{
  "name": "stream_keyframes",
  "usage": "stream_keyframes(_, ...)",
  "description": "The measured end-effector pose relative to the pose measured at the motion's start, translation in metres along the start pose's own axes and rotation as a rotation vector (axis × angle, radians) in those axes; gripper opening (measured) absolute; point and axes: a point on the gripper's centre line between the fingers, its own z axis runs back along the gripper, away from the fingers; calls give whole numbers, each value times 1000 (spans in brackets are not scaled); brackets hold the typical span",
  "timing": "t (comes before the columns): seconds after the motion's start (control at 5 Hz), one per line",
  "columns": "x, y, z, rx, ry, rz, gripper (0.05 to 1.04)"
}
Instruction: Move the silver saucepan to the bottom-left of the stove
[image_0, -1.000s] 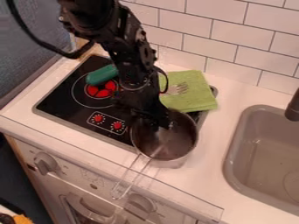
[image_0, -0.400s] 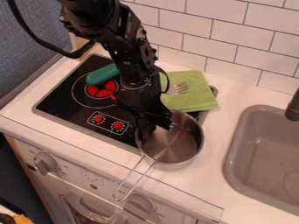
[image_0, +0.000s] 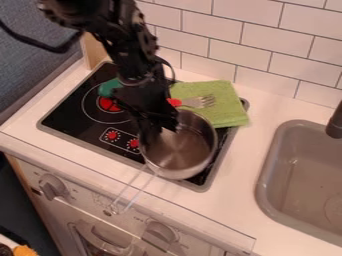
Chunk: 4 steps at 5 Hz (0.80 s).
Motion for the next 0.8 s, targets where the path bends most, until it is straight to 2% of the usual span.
stream_keyframes(0.2, 1, 21, 11, 12, -32, 31, 75)
stream_keyframes(0.6, -14, 82, 25, 62, -50, 145, 75)
stream_keyframes(0.8, -23, 112, 21, 75, -34, 218, 75)
